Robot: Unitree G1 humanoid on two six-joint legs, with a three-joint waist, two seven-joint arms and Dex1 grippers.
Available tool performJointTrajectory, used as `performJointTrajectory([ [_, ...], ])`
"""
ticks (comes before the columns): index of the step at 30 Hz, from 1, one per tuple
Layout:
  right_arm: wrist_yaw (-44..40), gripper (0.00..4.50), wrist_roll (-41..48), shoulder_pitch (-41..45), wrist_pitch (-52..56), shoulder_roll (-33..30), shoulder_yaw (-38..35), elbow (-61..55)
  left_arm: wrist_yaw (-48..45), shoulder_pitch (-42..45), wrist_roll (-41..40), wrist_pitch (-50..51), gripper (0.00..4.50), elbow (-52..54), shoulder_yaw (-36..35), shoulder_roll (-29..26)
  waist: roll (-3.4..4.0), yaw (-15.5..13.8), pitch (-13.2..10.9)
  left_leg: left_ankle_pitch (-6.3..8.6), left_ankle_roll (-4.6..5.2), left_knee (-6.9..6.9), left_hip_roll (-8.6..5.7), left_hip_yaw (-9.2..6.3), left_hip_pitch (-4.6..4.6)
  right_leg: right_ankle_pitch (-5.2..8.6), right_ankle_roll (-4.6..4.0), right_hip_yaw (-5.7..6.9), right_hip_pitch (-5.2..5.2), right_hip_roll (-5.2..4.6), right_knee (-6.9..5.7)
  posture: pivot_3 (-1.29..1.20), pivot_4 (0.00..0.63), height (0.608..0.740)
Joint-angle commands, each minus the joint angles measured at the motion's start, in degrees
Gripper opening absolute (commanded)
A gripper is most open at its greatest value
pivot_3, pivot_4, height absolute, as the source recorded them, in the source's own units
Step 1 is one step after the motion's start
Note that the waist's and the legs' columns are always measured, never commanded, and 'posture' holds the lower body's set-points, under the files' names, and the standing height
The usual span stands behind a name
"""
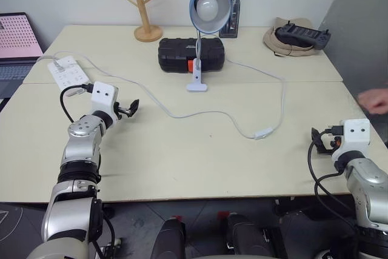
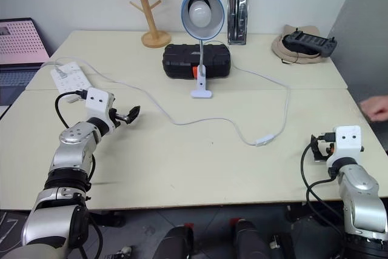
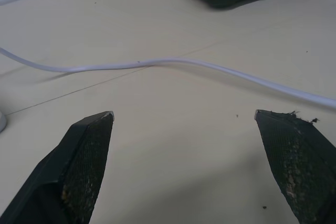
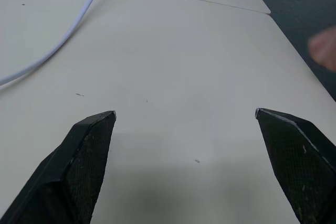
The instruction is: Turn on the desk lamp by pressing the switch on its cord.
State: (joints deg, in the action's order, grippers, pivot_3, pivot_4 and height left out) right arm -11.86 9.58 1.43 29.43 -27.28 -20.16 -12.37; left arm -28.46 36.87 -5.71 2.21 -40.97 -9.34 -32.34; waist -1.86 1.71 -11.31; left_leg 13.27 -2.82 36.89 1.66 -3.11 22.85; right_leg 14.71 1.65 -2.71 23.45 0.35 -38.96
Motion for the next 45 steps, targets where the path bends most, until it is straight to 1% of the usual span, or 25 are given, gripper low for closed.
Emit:
performJointTrajectory([
  [1, -0.2, 4.47, -0.3, -0.2, -0.9, -1.1, -1.3, -2.7, -1.3, 0.9, -1.0, 0.0, 4.5, 2.4, -0.5, -0.7, 0.0, 0.0, 0.0, 0.0, 0.0, 0.0, 0.0, 0.0, 0.0, 0.0, 0.0, 0.0, 0.0, 0.0, 0.0, 0.0, 0.15, 0.74],
  [6, -3.6, 4.47, -0.3, -0.4, -1.3, -3.2, 0.3, -3.1, -2.6, 0.3, -1.2, 0.8, 4.5, 4.2, -0.5, -0.8, 0.0, 0.0, 0.0, 0.0, 0.0, 0.0, -0.01, 0.01, 0.01, 0.0, 0.0, -0.01, 0.0, 0.0, 0.0, 0.0, 0.15, 0.74],
  [7, -5.3, 4.47, 0.3, -0.2, -1.6, -4.2, 0.7, -3.0, -4.0, 0.2, -1.7, 1.6, 4.5, 5.3, -0.3, -0.9, 0.0, 0.0, 0.0, 0.0, 0.0, 0.0, 0.0, 0.0, 0.0, 0.0, 0.0, 0.0, 0.0, 0.0, 0.0, 0.0, 0.15, 0.74],
  [10, -16.0, 4.47, 3.0, 1.2, -3.2, -9.8, 3.5, -2.3, -11.2, -0.5, -3.1, 4.4, 4.5, 11.3, 1.7, -2.1, 0.01, 0.1, 0.0, 0.0, 0.0, 0.0, -0.01, 0.01, 0.01, 0.0, 0.0, 0.0, 0.0, 0.01, 0.0, 0.0, 0.15, 0.74],
  [11, -20.9, 4.47, 4.0, 2.5, -3.7, -12.6, 4.8, -1.4, -14.7, -1.2, -4.0, 6.2, 4.5, 14.9, 2.9, -2.6, 0.01, 0.1, 0.0, 0.0, 0.0, 0.0, -0.01, 0.03, 0.01, 0.0, 0.0, -0.02, 0.0, 0.01, 0.01, 0.0, 0.15, 0.74],
  [14, -31.7, 4.47, 6.1, 6.0, -5.6, -18.3, 8.0, 2.2, -21.4, -3.5, -7.0, 11.7, 4.5, 24.6, 5.3, -3.7, 0.01, 0.3, 0.0, 0.0, 0.0, 0.02, 0.0, 0.05, -0.02, 0.0, 0.01, -0.04, -0.02, 0.01, 0.02, 0.0, 0.15, 0.74],
  [18, -45.1, 4.47, 5.9, 13.3, -10.7, -23.3, 14.3, 11.0, -28.3, -7.3, -11.3, 18.2, 4.5, 37.8, 8.6, -5.2, 0.01, 0.3, 0.0, 0.0, 0.0, 0.0, 0.02, 0.02, -0.04, 0.01, 0.0, -0.01, -0.05, 0.03, 0.04, 0.0, 0.15, 0.74],
  [21, -53.5, 4.47, 4.6, 19.0, -14.9, -24.7, 19.3, 17.0, -32.4, -9.7, -14.0, 22.0, 4.5, 45.8, 10.8, -6.8, 0.04, 0.3, 0.0, 0.0, 0.0, 0.01, 0.02, 0.02, -0.04, 0.01, -0.01, -0.01, -0.05, 0.03, 0.05, 0.0, 0.15, 0.74],
  [24, -59.0, 4.47, 2.2, 24.4, -19.9, -24.3, 23.8, 23.1, -36.1, -11.7, -15.7, 23.7, 4.5, 51.1, 12.8, -8.5, 0.06, 0.5, -0.1, 0.0, 0.0, 0.02, 0.03, 0.02, -0.06, 0.01, -0.01, -0.02, -0.04, 0.04, 0.05, 0.0, 0.15, 0.74],
  [27, -62.6, 4.47, -1.2, 29.4, -26.5, -22.9, 27.7, 30.2, -37.7, -13.3, -16.1, 23.4, 4.5, 54.0, 14.4, -9.0, 0.09, 0.5, -0.1, 0.0, 0.0, 0.02, 0.02, 0.02, -0.05, 0.01, -0.01, -0.02, -0.04, 0.04, 0.05, 0.0, 0.15, 0.74],
  [34, -67.3, 4.47, -8.3, 40.3, -42.0, -19.5, 33.6, 47.7, -39.1, -14.7, -16.6, 22.8, 4.5, 56.1, 15.6, -8.8, 0.15, 0.5, -0.1, 0.0, 0.0, 0.03, 0.02, 0.05, -0.05, 0.02, -0.02, -0.05, -0.03, 0.03, 0.06, 0.0, 0.15, 0.74],
  [39, -67.9, 4.47, -11.1, 44.6, -48.7, -17.0, 35.2, 56.0, -39.2, -14.8, -16.4, 22.0, 4.5, 55.8, 16.2, -8.6, 0.17, 0.5, -0.1, 0.0, 0.0, 0.02, 0.03, 0.03, -0.05, 0.02, -0.04, -0.02, -0.03, 0.03, 0.05, 0.0, 0.15, 0.74],
  [43, -70.3, 4.47, -11.5, 45.7, -50.5, -15.8, 35.5, 58.4, -38.9, -15.1, -16.0, 21.4, 4.5, 55.5, 16.3, -8.5, 0.17, 0.3, -0.1, 0.0, 0.0, 0.03, 0.02, 0.03, -0.04, 0.02, -0.05, -0.03, -0.03, 0.02, 0.05, 0.0, 0.15, 0.74],
  [44, -70.3, 4.3, -11.5, 45.9, -51.0, -15.6, 35.5, 58.8, -38.9, -15.1, -16.2, 21.4, 4.5, 55.5, 16.2, -8.5, 0.17, 0.3, -0.1, 0.0, 0.0, 0.03, 0.02, 0.03, -0.04, 0.02, -0.05, -0.03, -0.03, 0.02, 0.04, 0.0, 0.15, 0.74],
  [45, -70.7, 4.3, -11.5, 46.0, -51.1, -15.5, 35.4, 59.3, -38.7, -15.1, -16.2, 21.4, 4.5, 55.5, 16.2, -8.4, 0.17, 0.3, -0.1, 0.0, 0.0, 0.03, 0.02, 0.02, -0.05, 0.02, -0.05, -0.03, -0.03, 0.02, 0.04, 0.0, 0.15, 0.74],
])
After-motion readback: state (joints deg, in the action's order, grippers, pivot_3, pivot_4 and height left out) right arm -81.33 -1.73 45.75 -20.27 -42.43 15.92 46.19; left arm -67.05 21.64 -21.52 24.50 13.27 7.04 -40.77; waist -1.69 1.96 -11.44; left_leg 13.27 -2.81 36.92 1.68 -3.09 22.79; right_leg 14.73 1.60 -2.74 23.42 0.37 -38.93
